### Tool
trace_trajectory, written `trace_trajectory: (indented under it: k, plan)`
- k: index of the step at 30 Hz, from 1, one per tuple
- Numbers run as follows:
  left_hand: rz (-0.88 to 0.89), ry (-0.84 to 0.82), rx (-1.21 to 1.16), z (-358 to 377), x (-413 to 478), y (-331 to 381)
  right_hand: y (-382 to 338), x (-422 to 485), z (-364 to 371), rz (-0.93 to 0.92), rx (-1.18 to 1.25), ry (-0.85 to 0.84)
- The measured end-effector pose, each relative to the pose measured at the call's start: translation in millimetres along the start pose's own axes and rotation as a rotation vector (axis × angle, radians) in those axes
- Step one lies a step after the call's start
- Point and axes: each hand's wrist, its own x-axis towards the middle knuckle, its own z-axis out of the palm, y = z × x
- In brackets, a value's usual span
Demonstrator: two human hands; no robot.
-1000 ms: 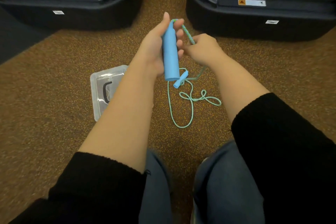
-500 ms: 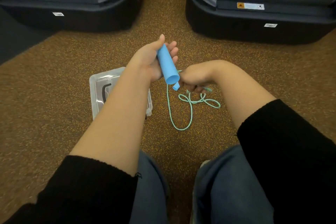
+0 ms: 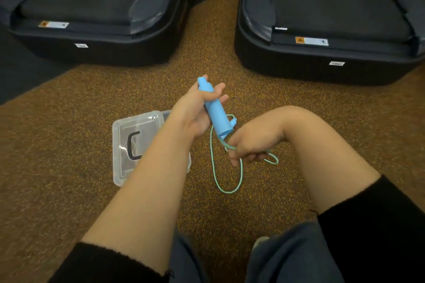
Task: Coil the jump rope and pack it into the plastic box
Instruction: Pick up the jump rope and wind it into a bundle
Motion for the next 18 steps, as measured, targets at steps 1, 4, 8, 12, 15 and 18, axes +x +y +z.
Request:
trace_trajectory:
  k: [1, 4, 8, 12, 15, 18]
  plan:
    - [0.022, -0.012, 0.013, -0.4, 0.9, -0.1, -1.8, -6.3, -0.9, -0.021, -0.009, -0.020]
    - [0.091, -0.080, 0.069, 0.1, 0.6, -1.3, -4.7, -23.3, -4.8, -0.113, 0.012, -0.057]
    - [0.076, -0.199, 0.341, 3.5, -4.1, -10.4, -4.9, -33.5, -7.9, -0.210, 0.064, -0.044]
    - [-0.104, -0.362, 0.501, 6.3, -15.8, -13.8, 3.1, -38.0, -12.9, -0.241, 0.172, 0.090]
    - [-0.204, -0.434, 0.385, 9.2, -23.9, -12.2, 10.0, -42.4, -17.6, -0.288, 0.249, 0.259]
    - [-0.307, -0.477, 0.306, 8.2, -25.3, -6.4, 17.1, -44.5, -22.4, -0.353, 0.319, 0.434]
